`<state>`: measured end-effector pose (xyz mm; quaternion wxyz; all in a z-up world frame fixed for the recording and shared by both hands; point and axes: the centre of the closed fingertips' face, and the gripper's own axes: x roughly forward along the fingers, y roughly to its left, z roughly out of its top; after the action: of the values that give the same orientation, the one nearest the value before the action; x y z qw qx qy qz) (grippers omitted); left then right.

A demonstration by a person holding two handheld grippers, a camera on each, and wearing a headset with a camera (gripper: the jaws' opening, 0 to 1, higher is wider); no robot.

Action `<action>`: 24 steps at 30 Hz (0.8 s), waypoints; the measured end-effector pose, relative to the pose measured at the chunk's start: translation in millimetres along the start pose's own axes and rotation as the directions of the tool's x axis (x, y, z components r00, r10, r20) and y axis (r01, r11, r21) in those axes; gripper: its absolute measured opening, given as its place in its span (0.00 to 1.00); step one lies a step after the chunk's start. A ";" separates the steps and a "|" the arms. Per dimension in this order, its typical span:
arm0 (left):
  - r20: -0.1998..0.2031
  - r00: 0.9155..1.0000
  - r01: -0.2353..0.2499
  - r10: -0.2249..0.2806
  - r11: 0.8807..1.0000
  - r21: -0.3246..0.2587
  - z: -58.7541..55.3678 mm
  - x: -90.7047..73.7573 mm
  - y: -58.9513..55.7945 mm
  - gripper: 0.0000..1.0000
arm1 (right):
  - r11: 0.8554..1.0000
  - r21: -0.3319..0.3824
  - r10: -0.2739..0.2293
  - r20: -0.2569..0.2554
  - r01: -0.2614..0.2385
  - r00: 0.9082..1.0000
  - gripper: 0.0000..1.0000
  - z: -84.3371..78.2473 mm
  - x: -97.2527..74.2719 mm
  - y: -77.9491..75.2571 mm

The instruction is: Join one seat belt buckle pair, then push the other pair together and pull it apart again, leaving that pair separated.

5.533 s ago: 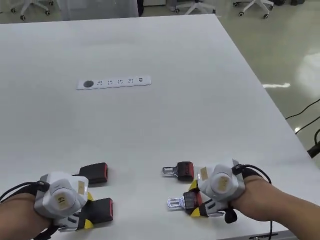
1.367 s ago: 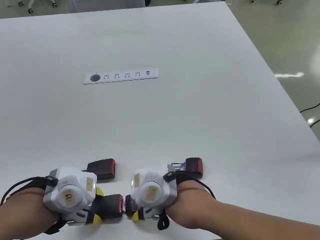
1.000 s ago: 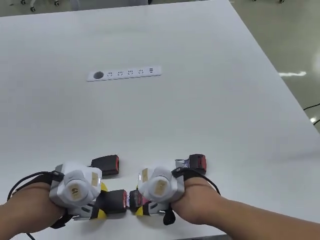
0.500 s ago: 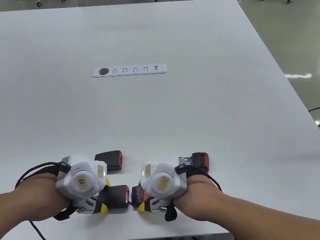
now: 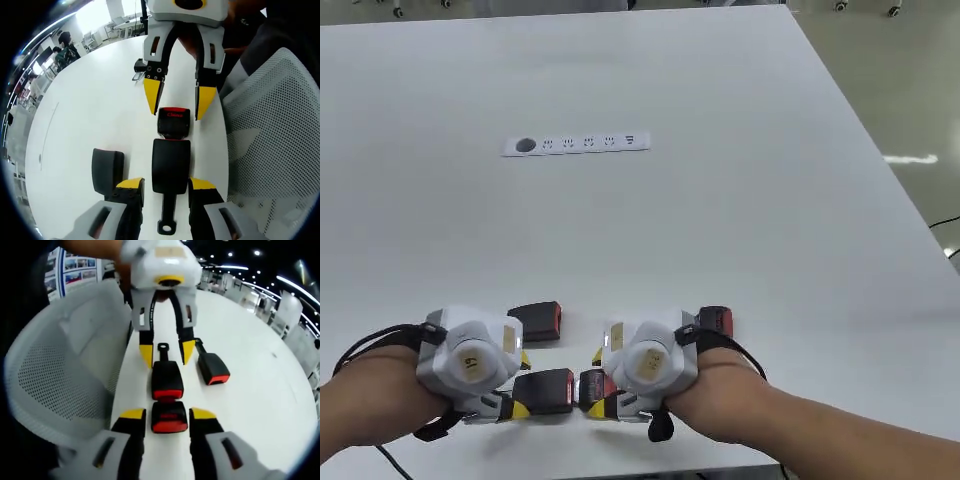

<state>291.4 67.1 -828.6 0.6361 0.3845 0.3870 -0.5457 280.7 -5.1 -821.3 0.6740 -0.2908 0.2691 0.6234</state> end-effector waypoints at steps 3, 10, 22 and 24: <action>0.023 1.000 -0.008 0.008 1.000 0.012 0.2 -12.2 7.0 0.36 | 1.000 0.001 -0.014 0.012 0.014 1.000 0.34 -1.4 -10.2 -5.0; 0.020 0.996 -0.083 0.084 0.995 -0.052 -7.0 -19.8 47.7 0.38 | 0.997 0.027 -0.071 -0.029 0.072 0.997 0.35 -34.7 -34.7 -34.2; -0.001 0.995 -0.100 0.100 0.993 -0.057 -5.9 -2.6 82.0 0.41 | 0.982 0.085 -0.160 -0.086 0.168 0.983 0.37 -88.8 -78.8 -86.2; -0.009 0.995 -0.097 0.097 0.994 -0.055 -6.9 0.3 85.2 0.42 | 0.978 0.100 -0.173 -0.098 0.182 0.980 0.37 -98.9 -84.9 -92.1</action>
<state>375.5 82.5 -826.0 0.6710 0.3870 0.3848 -0.5019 365.8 -140.0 -822.4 0.7292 -0.3042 0.3051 0.5317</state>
